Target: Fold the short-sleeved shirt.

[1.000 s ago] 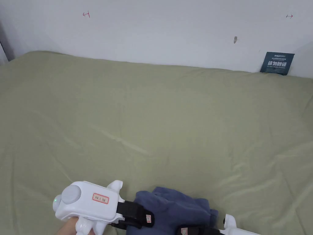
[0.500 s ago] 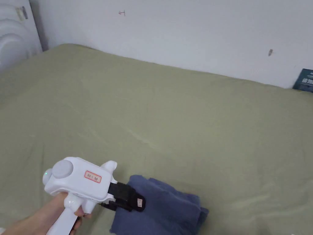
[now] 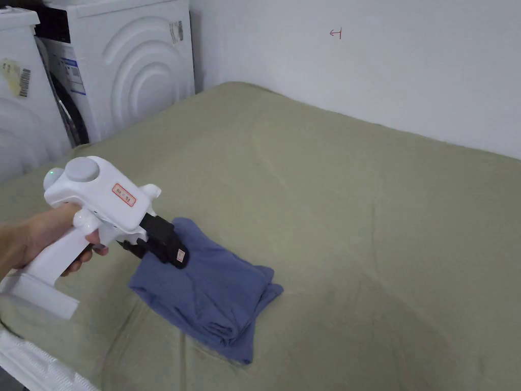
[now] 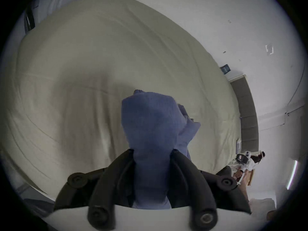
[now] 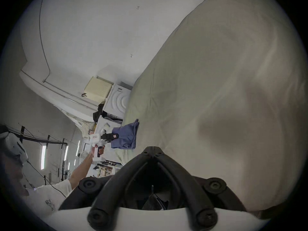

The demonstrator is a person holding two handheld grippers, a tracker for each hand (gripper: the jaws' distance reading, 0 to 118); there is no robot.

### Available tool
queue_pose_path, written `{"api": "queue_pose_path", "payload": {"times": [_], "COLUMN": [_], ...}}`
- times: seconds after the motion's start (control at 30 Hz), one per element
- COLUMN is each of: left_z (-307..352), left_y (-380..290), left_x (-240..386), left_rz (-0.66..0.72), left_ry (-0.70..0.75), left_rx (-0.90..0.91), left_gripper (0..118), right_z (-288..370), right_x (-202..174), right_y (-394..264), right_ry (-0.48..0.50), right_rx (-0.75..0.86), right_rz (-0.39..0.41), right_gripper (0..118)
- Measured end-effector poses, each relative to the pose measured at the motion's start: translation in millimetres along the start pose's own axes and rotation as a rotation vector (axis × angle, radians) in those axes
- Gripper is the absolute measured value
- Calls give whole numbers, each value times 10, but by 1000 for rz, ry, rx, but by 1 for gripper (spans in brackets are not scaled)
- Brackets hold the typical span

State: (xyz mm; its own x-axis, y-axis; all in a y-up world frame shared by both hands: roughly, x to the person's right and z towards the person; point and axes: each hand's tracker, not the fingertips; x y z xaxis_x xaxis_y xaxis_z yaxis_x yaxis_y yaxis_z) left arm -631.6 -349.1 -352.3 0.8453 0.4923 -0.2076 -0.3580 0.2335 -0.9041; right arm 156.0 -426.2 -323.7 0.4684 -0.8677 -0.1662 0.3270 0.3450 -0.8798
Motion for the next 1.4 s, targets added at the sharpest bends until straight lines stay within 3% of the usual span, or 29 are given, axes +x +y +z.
{"api": "queue_pose_path", "payload": {"times": [0.23, 0.27, 0.33, 0.37, 0.53, 0.57, 0.6, 0.63, 0.67, 0.7, 0.73, 0.77, 0.9, 1.0, 1.07, 1.13, 1.2, 1.3, 1.4], "left_z": [-104, -107, -86, -77, 111, 153, 184, 252, 319, 399, 455, 478, 536, 415, 239, 28, -111, -279, -385], "left_y": [177, 189, 222, 223, 144, 112, 64, 2, -55, -125, -159, -236, -578, -808, -1006, -1275, -1545, -2031, -2368], "left_x": [-12, 5, -18, -11, 24, 48, 19, 40, 70, 98, 119, 173, 558, 1093, 1623, 2192, 2813, 3746, 4416], "left_rz": [-47, -62, -89, -89, -60, -56, -41, -33, -31, -15, 18, 27, 35, -43, -142, -154, -224, -367, -415], "left_ry": [32, 41, 102, 127, 136, 171, 190, 223, 250, 255, 259, 277, 328, 358, 384, 378, 276, 246, 269], "left_rx": [-49, -53, -31, -19, 43, 45, 53, 87, 131, 191, 221, 256, 355, 438, 478, 586, 700, 882, 1040], "left_gripper": [27, 43, 99, 118, 118, 117, 109, 90, 90, 80, 53, 0, 0, 0, 0, 0, 0, 0, 0], "right_z": [-244, -265, -300, -297, -262, -246, -223, -180, -148, -105, -68, -9, 215, 393, 512, 605, 677, 723, 754], "right_x": [-183, -187, -200, -206, -220, -228, -241, -252, -273, -297, -320, -338, -467, -641, -823, -1043, -1294, -1608, -1909], "right_y": [56, 57, 46, 49, 54, 61, 71, 94, 105, 121, 138, 161, 213, 259, 292, 304, 266, 188, 88], "right_ry": [-12, -7, -7, -2, 11, 12, 13, 13, 14, 22, 31, 42, 69, 14, -85, -184, -336, -483, -706], "right_rx": [-34, -41, -49, -54, -68, -67, -62, -58, -50, -40, -35, -30, 15, 112, 206, 291, 384, 519, 665], "right_rz": [43, 46, 55, 55, 67, 70, 74, 81, 90, 100, 104, 114, 164, 239, 334, 442, 598, 789, 975], "right_gripper": [0, 0, 0, 0, 0, 0, 0, 0, 0, 0, 0, 0, 0, 0, 0, 0, 0, 1, 0]}}
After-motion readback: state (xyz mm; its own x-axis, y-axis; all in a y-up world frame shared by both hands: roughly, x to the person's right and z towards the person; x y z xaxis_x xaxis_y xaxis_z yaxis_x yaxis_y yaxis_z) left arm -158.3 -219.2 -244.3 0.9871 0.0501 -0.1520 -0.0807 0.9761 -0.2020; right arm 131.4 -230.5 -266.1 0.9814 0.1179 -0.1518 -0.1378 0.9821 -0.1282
